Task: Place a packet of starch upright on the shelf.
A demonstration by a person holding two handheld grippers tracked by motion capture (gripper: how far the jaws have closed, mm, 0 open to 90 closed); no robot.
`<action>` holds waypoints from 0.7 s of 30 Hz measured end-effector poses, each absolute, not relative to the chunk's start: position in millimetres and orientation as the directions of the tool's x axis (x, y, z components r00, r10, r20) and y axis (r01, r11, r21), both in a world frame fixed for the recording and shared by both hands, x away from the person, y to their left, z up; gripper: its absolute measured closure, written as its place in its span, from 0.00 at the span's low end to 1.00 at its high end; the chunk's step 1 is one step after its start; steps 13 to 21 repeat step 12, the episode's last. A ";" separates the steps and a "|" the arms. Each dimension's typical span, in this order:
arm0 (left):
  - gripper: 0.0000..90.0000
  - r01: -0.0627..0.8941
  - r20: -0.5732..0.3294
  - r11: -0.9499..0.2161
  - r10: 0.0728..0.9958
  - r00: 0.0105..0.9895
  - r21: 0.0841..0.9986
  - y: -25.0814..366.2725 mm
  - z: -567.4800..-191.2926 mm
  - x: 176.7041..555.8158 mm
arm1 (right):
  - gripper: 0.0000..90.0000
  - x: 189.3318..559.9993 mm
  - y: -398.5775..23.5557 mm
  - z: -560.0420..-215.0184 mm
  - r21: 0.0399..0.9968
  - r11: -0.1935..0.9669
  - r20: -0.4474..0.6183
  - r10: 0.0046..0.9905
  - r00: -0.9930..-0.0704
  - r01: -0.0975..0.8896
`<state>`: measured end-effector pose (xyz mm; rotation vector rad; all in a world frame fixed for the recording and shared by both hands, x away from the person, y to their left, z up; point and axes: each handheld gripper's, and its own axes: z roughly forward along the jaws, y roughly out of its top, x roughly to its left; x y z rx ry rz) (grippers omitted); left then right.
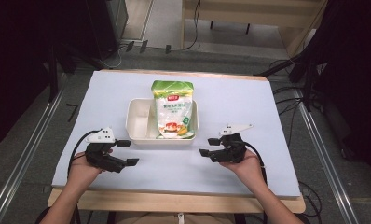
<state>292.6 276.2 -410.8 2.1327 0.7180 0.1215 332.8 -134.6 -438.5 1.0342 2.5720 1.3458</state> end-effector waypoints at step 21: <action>0.26 0.452 -0.166 -0.468 0.533 0.830 0.760 275.7 -411.2 292.5 | 0.44 333.0 -133.4 -440.5 0.739 0.407 0.241 0.585 -0.774 0.537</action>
